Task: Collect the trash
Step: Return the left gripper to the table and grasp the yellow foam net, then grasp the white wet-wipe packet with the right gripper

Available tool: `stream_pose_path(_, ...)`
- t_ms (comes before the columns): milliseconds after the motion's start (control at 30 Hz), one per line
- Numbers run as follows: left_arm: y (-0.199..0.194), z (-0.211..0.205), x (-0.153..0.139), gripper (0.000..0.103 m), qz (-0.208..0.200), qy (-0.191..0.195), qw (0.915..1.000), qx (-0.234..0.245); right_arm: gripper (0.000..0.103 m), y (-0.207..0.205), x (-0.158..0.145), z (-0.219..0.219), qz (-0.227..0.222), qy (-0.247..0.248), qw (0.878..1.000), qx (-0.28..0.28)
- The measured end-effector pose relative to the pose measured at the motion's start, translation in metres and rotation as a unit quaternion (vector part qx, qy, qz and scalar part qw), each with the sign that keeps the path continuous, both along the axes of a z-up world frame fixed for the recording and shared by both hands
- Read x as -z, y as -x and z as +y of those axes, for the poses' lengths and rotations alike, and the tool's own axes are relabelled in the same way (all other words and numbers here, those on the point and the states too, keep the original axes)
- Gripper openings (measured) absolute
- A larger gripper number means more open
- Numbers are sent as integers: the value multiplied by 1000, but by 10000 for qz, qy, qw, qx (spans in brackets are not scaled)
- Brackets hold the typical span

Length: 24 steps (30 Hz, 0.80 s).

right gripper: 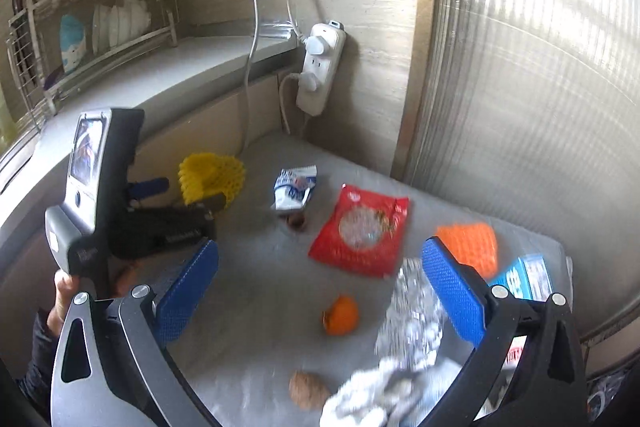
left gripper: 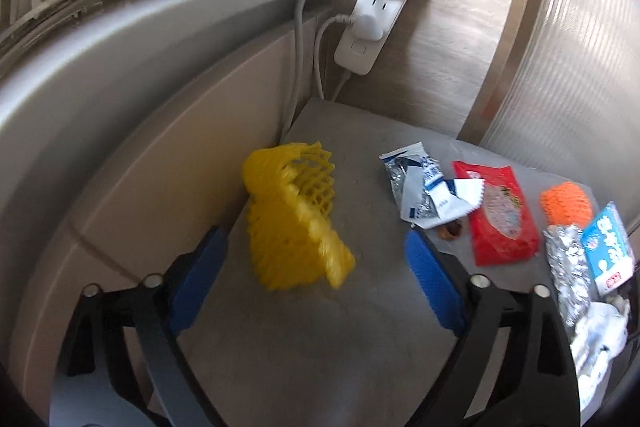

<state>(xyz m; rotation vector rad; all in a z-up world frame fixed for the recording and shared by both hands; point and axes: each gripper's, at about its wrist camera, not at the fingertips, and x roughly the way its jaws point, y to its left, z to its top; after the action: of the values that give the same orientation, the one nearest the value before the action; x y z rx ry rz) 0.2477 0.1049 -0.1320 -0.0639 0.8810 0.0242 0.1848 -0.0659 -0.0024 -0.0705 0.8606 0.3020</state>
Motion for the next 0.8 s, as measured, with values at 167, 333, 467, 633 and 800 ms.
stream_pose_path(167, -19, 0, 16, 24, 406, 127, 9991, -41, 101, -30, 13, 2, 127, 16, 9999, 92)
stream_pose_path(333, -18, 0, 13, 12, 318, -57, 9994, -95, 101, -57, 29, 6, 332, -38, 9992, 210)
stream_pose_path(467, -7, 0, 3, 11, 218, -166, 9996, -67, 101, -74, 39, 13, 484, -85, 9986, 196)
stream_pose_path(633, 10, 0, -5, 11, 130, -125, 9998, -32, 101, -105, 59, 27, 833, -230, 9961, 169)
stream_pose_path(800, 23, -4, -7, 11, 107, -218, 9997, 48, 101, -134, 79, 53, 1230, -146, 9923, 34)
